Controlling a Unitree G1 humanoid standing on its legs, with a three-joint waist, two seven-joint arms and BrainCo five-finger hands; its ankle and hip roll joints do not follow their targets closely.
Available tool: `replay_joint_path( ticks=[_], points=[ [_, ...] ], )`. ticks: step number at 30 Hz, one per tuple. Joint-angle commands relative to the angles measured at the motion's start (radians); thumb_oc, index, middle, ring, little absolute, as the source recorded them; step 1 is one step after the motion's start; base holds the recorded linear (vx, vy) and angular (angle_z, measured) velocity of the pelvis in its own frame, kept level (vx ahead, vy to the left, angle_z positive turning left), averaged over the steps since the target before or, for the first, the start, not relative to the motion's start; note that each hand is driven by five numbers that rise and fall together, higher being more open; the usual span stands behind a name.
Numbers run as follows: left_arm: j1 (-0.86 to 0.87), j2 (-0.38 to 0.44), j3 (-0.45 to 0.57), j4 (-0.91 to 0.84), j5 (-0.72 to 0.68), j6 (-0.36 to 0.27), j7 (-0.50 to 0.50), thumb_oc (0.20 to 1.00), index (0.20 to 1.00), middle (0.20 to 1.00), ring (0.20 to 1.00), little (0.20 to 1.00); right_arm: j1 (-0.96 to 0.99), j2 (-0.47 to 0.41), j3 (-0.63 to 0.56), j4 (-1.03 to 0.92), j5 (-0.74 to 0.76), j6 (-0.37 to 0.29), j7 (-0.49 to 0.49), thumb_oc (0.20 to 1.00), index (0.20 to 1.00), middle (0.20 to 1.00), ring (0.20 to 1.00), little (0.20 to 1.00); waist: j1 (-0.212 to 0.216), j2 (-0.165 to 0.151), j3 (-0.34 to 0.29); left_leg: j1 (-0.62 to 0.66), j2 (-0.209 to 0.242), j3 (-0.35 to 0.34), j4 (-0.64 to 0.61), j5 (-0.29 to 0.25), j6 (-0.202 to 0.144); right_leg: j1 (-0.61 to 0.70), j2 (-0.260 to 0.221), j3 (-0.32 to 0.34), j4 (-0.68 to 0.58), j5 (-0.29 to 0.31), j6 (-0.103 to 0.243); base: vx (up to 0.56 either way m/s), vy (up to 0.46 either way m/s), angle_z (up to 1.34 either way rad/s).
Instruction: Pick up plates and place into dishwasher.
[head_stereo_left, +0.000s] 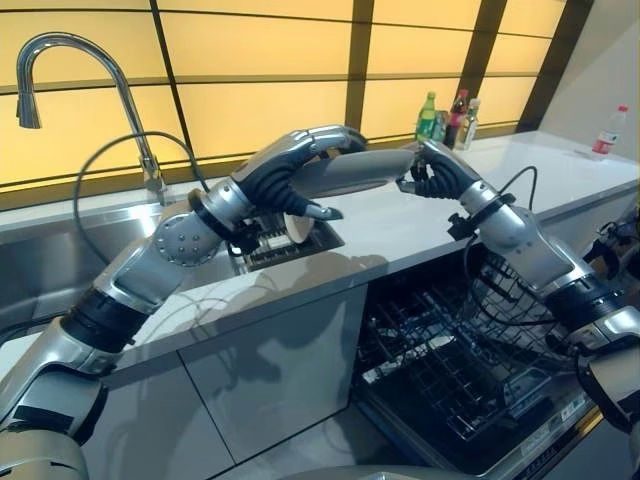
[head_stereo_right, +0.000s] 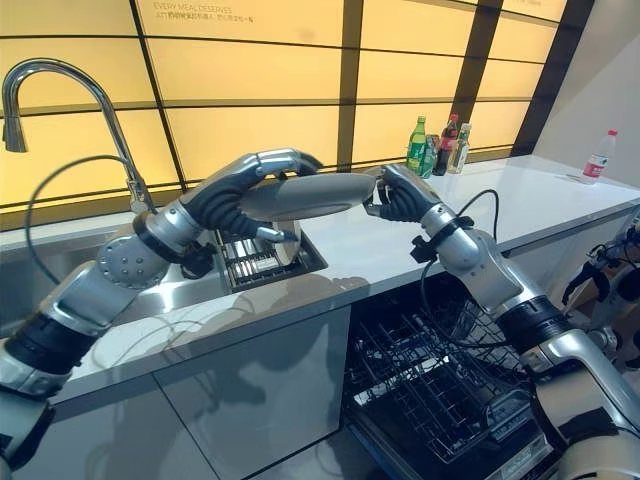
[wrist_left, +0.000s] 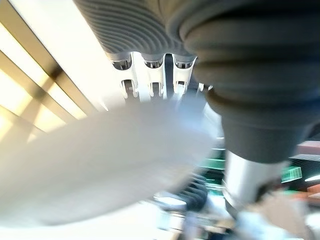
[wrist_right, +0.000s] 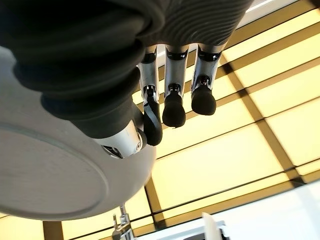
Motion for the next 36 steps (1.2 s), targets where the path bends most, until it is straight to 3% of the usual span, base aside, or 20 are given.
replay_joint_path(
  ticks=[1, 7, 12, 18, 23, 31, 36],
  points=[
    [-0.019, 0.095, 0.132, 0.128, 0.132, -0.006, 0.181, 1.0, 1.0, 1.0, 1.0, 1.0, 0.024, -0.084, -0.076, -0.05, 0.072, -0.039, 0.034, 0.2, 0.2, 0.2, 0.2, 0.2, -0.008, -0.012, 0.043, 0.07, -0.047, 0.039, 0.009, -0.174, 0.015, 0.032, -0.046, 0.041, 0.01, -0.099, 0.087, 0.03, 0.007, -0.04],
    [0.025, 0.209, 0.174, 0.285, 0.261, 0.064, 0.317, 1.0, 1.0, 1.0, 1.0, 1.0, 0.235, -0.119, -0.22, -0.122, 0.117, -0.034, 0.138, 0.2, 0.2, 0.2, 0.2, 0.2, -0.058, -0.004, 0.054, 0.073, -0.042, 0.071, 0.009, -0.178, 0.013, 0.022, -0.041, 0.072, 0.01, -0.095, 0.09, 0.04, 0.015, -0.12],
    [0.057, 0.26, 0.189, 0.378, 0.308, 0.124, 0.366, 1.0, 1.0, 1.0, 1.0, 1.0, 0.371, -0.147, -0.315, -0.175, 0.171, 0.011, 0.244, 0.2, 0.2, 0.2, 0.2, 0.2, -0.097, 0.004, 0.07, 0.076, -0.037, 0.102, 0.009, -0.18, 0.01, 0.012, -0.039, 0.093, 0.01, -0.09, 0.094, 0.02, 0.032, -0.14],
    [0.073, 0.293, 0.177, 0.417, 0.371, 0.137, 0.394, 1.0, 1.0, 1.0, 1.0, 1.0, 0.504, -0.143, -0.378, -0.19, 0.203, 0.105, 0.347, 0.2, 0.2, 0.2, 0.2, 0.2, -0.133, 0.007, 0.09, 0.073, -0.035, 0.126, 0.009, -0.179, 0.007, -0.001, -0.037, 0.111, 0.01, -0.086, 0.1, 0.04, 0.034, -0.14],
    [-0.01, 0.303, 0.074, 0.468, 0.397, 0.176, 0.42, 1.0, 1.0, 1.0, 1.0, 1.0, 0.498, -0.138, -0.327, -0.165, 0.21, 0.135, 0.336, 0.2, 0.2, 0.2, 0.2, 0.2, -0.151, 0.014, 0.129, 0.042, -0.034, 0.137, 0.009, -0.167, 0.004, -0.039, -0.038, 0.125, 0.01, -0.075, 0.103, -0.05, 0.048, -0.16],
    [-0.241, 0.292, -0.132, 0.547, 0.423, 0.271, 0.437, 1.0, 1.0, 1.0, 1.0, 1.0, 0.311, -0.1, -0.153, -0.063, 0.203, 0.256, 0.267, 0.2, 0.2, 0.2, 0.2, 0.2, -0.161, 0.033, 0.246, -0.045, -0.046, 0.118, 0.009, -0.144, 0.001, -0.124, -0.04, 0.146, 0.01, -0.055, 0.096, -0.13, 0.06, -0.15],
    [-0.35, 0.278, -0.225, 0.567, 0.434, 0.33, 0.419, 1.0, 1.0, 1.0, 1.0, 1.0, 0.204, -0.078, -0.059, 0.014, 0.203, 0.282, 0.247, 0.2, 0.2, 0.2, 0.2, 0.2, -0.157, 0.043, 0.304, -0.089, -0.052, 0.099, 0.009, -0.127, -0.003, -0.163, -0.044, 0.139, 0.01, -0.042, 0.091, -0.08, 0.057, 0.0]
  ],
)
